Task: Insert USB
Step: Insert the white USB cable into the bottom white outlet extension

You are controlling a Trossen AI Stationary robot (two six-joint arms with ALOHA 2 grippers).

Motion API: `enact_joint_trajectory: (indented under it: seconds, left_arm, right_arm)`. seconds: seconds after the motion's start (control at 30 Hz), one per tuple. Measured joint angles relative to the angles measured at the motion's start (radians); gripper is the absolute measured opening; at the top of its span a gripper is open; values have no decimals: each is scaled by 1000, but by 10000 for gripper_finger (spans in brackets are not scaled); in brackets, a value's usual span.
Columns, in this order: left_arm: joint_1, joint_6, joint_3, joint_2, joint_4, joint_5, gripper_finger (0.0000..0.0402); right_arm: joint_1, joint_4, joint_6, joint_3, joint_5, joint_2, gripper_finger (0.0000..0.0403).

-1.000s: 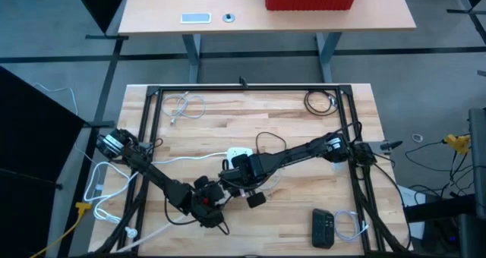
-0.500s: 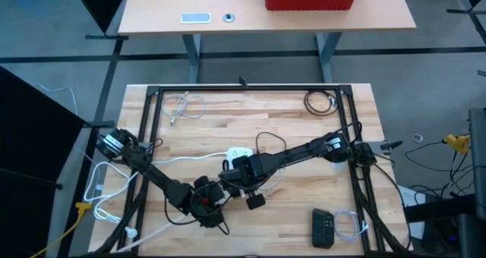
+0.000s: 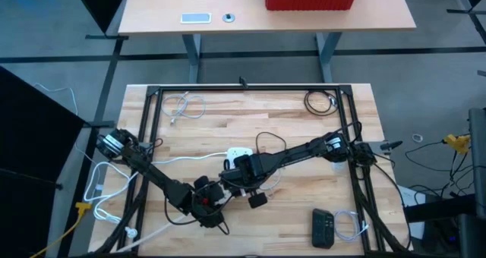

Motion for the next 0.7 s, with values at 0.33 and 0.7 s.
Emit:
enact_joint_trajectory:
  seconds: [0.33,0.7]
  left_arm:
    - [2,-1,0,0,0,0,171]
    - [3,-2,0,0,0,0,171]
  right_arm:
    - [-2,0,-7,0,21,-6,0]
    - [-2,39,-13,-9,17,-7,0]
